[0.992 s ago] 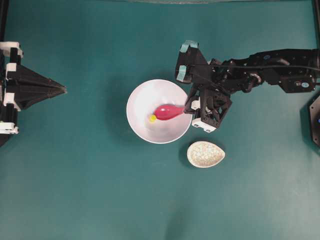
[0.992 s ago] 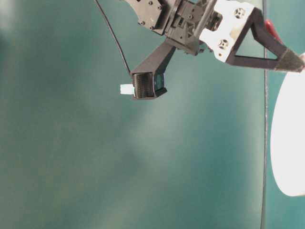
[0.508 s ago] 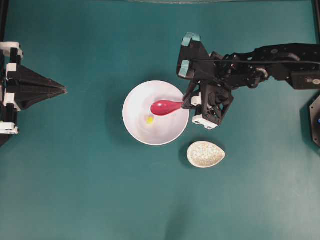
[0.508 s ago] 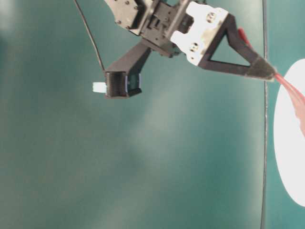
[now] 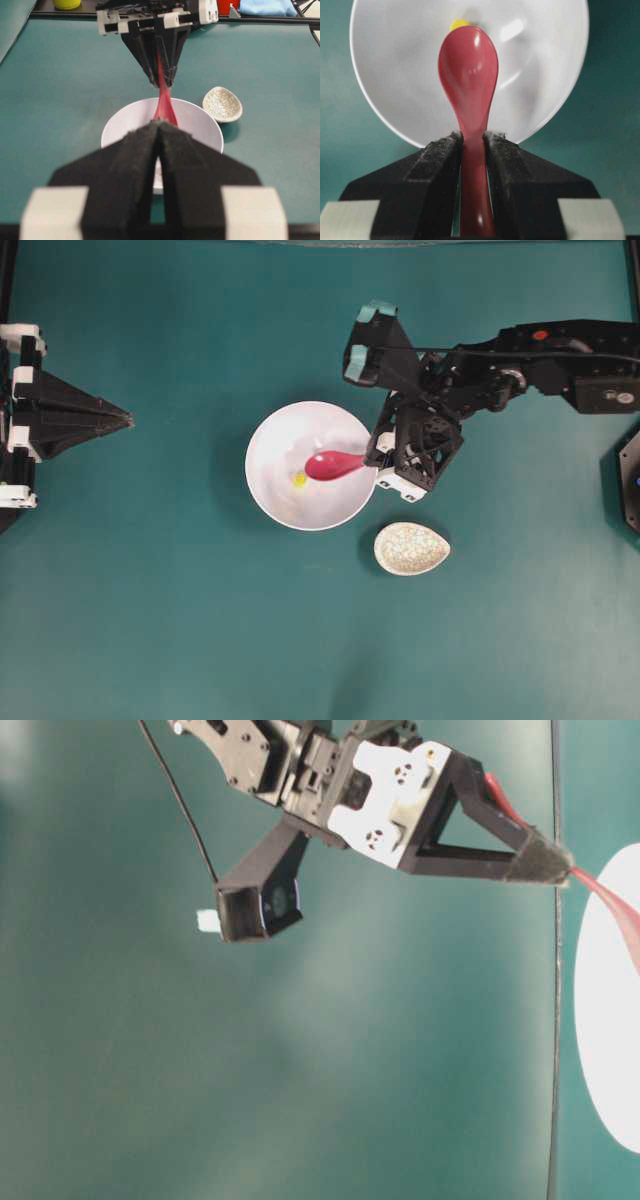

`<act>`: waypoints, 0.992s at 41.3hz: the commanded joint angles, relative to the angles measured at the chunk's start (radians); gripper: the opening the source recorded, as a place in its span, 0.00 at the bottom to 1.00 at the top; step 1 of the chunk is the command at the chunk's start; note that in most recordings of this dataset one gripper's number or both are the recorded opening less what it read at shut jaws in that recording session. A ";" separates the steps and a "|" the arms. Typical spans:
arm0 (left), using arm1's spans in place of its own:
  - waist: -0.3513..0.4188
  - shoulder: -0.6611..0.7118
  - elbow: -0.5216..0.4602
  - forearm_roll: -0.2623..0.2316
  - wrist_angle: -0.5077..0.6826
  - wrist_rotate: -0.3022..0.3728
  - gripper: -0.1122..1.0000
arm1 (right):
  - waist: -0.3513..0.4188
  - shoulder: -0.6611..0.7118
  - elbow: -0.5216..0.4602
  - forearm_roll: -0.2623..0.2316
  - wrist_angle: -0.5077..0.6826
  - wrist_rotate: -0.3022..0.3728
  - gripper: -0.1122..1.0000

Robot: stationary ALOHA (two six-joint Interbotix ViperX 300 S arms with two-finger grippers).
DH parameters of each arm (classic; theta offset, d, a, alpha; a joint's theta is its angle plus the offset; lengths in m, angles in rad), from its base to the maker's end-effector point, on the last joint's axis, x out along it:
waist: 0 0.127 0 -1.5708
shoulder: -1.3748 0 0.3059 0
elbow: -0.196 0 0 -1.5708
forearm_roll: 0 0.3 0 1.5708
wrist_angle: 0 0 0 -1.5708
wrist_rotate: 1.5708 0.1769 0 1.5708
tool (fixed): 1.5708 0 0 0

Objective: Scoop the yellow hexagonal prism block from the bowl with a spoon using the right arm.

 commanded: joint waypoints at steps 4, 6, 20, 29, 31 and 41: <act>0.003 0.008 -0.021 0.003 0.000 0.003 0.10 | 0.018 0.018 -0.077 -0.002 0.071 0.002 0.32; 0.003 0.008 -0.021 0.003 0.002 0.005 0.10 | 0.020 0.031 -0.097 -0.003 0.101 0.003 0.32; 0.003 0.008 -0.020 0.003 0.008 0.005 0.10 | 0.023 0.071 -0.161 -0.040 0.195 0.040 0.32; 0.003 0.006 -0.021 0.003 0.008 0.005 0.10 | 0.031 0.075 -0.163 -0.109 0.196 0.098 0.32; 0.003 0.008 -0.020 0.003 0.008 0.006 0.10 | 0.035 0.077 -0.164 -0.118 0.196 0.100 0.32; 0.003 0.006 -0.021 0.003 0.008 0.005 0.10 | 0.044 0.106 -0.181 -0.126 0.196 0.101 0.32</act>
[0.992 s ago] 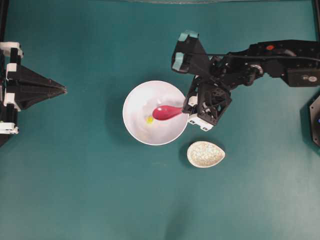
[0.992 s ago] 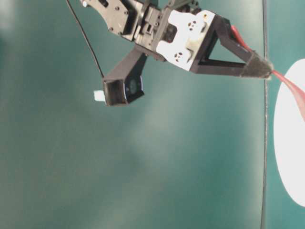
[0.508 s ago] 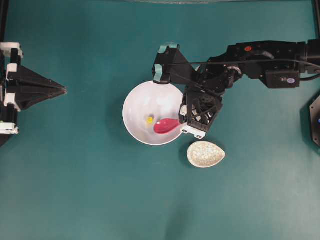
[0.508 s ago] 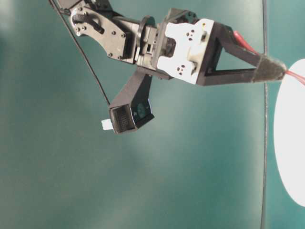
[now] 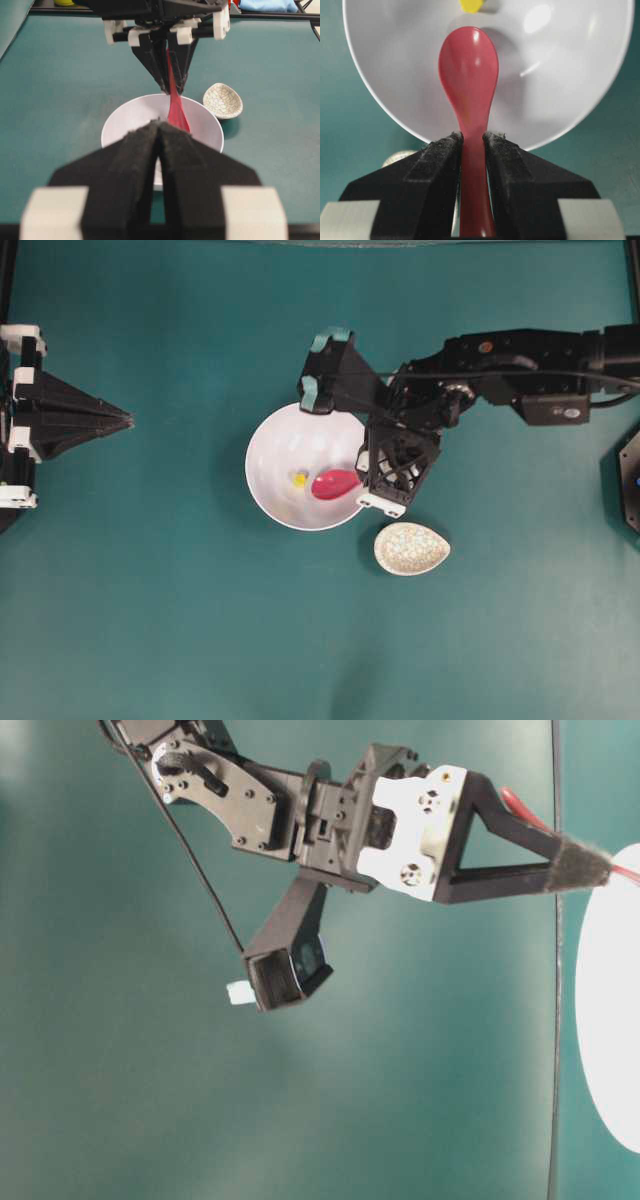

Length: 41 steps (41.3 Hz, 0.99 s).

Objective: Scoop the yellow hexagonal prism block from the bowl with a spoon using the right arm.

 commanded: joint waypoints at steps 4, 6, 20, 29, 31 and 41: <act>0.003 0.005 -0.023 0.003 -0.005 0.000 0.10 | -0.002 -0.006 -0.032 -0.025 0.000 0.003 0.32; 0.003 0.005 -0.023 0.003 -0.005 0.002 0.10 | -0.002 -0.003 -0.035 -0.034 0.000 0.005 0.32; 0.003 0.006 -0.023 0.003 -0.003 0.002 0.10 | -0.002 0.009 -0.035 -0.117 -0.008 0.071 0.32; 0.003 0.003 -0.023 0.003 -0.005 0.002 0.10 | -0.002 0.029 -0.037 -0.118 -0.046 0.069 0.32; 0.003 0.003 -0.023 0.003 -0.005 0.002 0.10 | -0.002 0.032 -0.038 -0.118 -0.055 0.067 0.32; 0.003 0.002 -0.023 0.003 -0.005 0.002 0.10 | 0.006 0.041 -0.052 -0.118 -0.084 0.061 0.32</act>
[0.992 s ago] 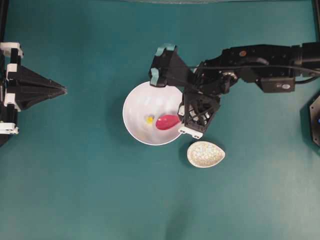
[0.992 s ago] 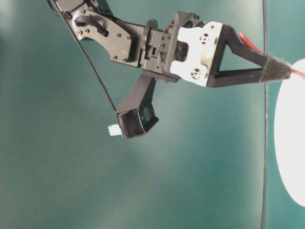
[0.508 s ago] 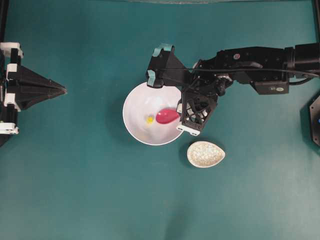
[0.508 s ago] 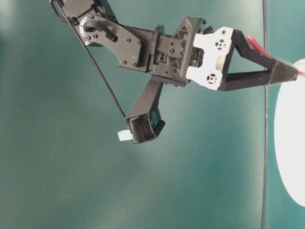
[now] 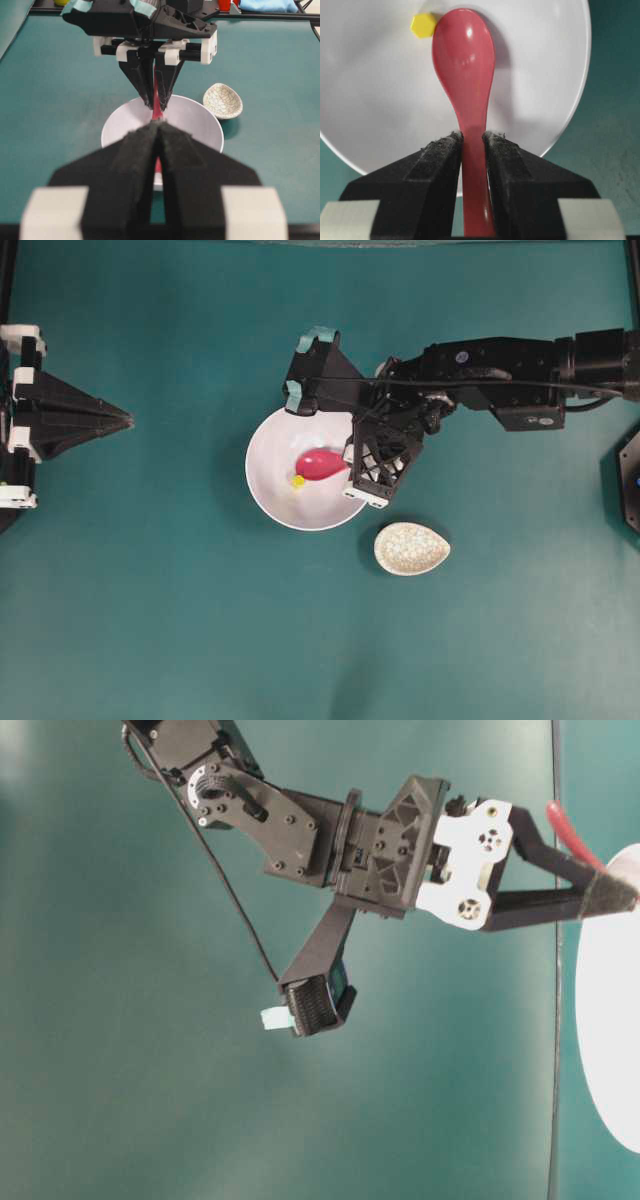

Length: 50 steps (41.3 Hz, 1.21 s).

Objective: Scoop the yellow hexagonal prism block from the bowl with a spoon using the right arm.

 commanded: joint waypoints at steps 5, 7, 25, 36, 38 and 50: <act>0.002 0.003 -0.021 0.003 -0.003 0.000 0.10 | 0.012 -0.008 -0.029 -0.002 -0.017 -0.005 0.32; 0.002 0.003 -0.021 0.003 -0.005 0.002 0.10 | 0.015 -0.003 -0.029 -0.002 -0.020 -0.005 0.32; 0.002 0.003 -0.021 0.003 -0.005 0.000 0.10 | 0.026 0.020 -0.029 -0.002 -0.071 -0.006 0.31; 0.002 0.003 -0.021 0.003 -0.005 0.000 0.10 | 0.026 0.021 -0.031 -0.003 -0.074 -0.008 0.31; 0.002 0.003 -0.023 0.003 -0.005 0.000 0.10 | 0.026 0.020 -0.035 -0.005 -0.069 -0.008 0.31; 0.002 0.003 -0.021 0.003 -0.003 0.000 0.10 | 0.026 -0.009 -0.077 -0.038 -0.018 -0.008 0.18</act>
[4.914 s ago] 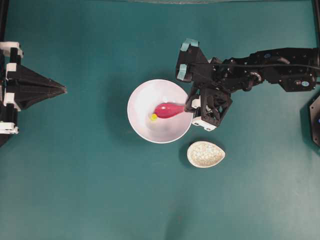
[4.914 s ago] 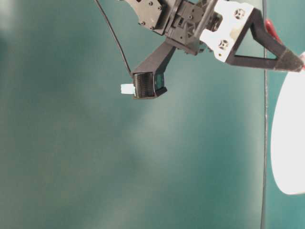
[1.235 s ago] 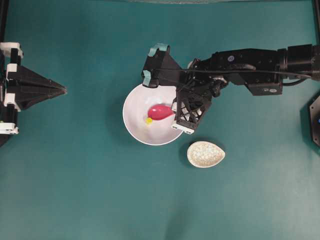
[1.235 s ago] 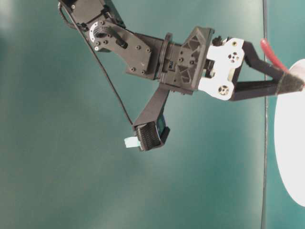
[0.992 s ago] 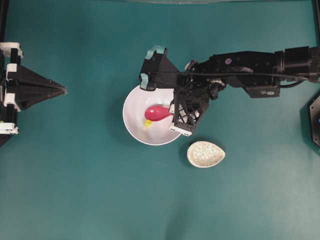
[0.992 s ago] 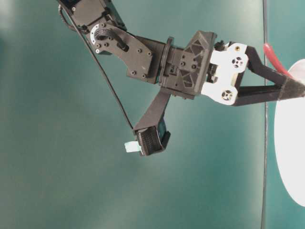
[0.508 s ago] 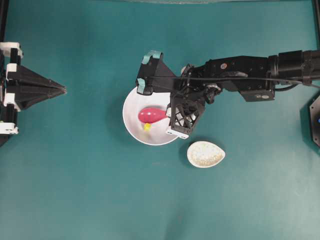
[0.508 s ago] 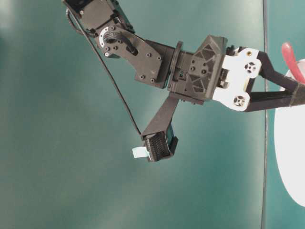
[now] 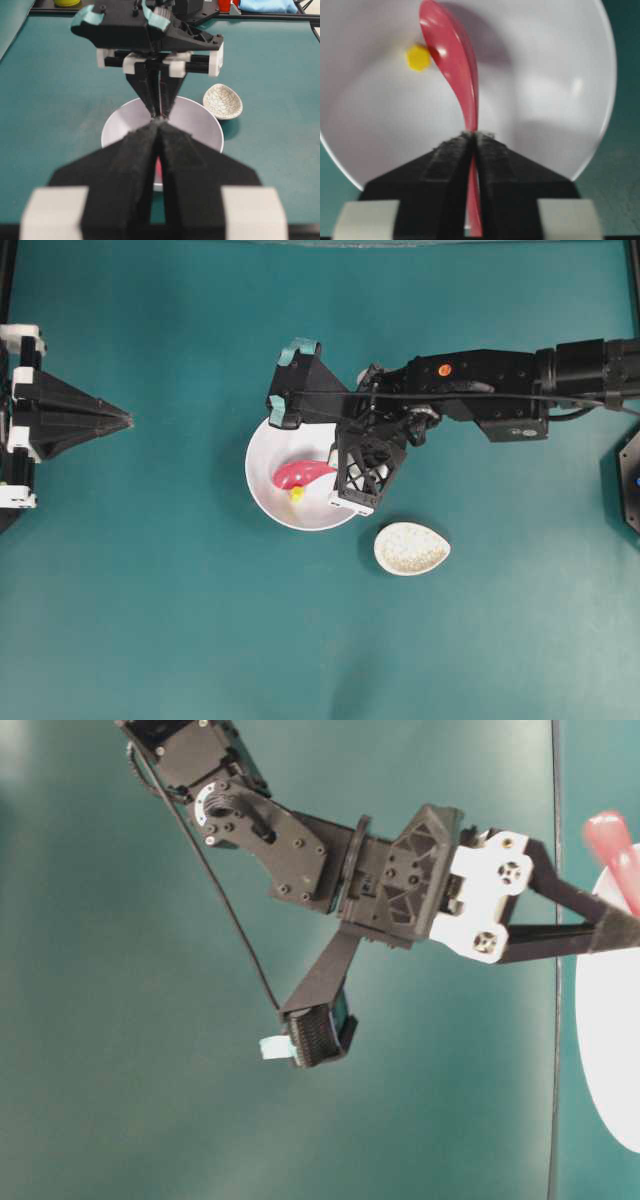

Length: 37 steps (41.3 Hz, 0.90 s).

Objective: Scoop the yellow hexagonal prism block from the bowl with a spoon using the right arm.

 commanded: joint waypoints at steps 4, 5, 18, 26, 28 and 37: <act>0.003 0.005 -0.023 0.002 -0.002 0.000 0.10 | 0.002 -0.055 -0.049 -0.026 0.041 0.000 0.17; 0.003 0.005 -0.023 0.003 -0.002 0.000 0.10 | 0.002 -0.055 -0.052 -0.029 0.048 0.000 0.17; 0.003 0.005 -0.021 0.002 -0.002 0.000 0.10 | 0.002 -0.057 -0.069 -0.041 0.092 -0.002 0.17; 0.003 0.005 -0.021 0.002 -0.003 0.000 0.10 | 0.002 -0.057 -0.069 -0.043 0.092 -0.003 0.18; 0.003 0.005 -0.021 0.002 -0.002 0.002 0.10 | 0.002 -0.057 -0.069 -0.044 0.092 -0.003 0.18; 0.003 0.005 -0.021 0.002 -0.002 0.000 0.10 | 0.005 -0.057 -0.069 -0.046 0.098 -0.046 0.19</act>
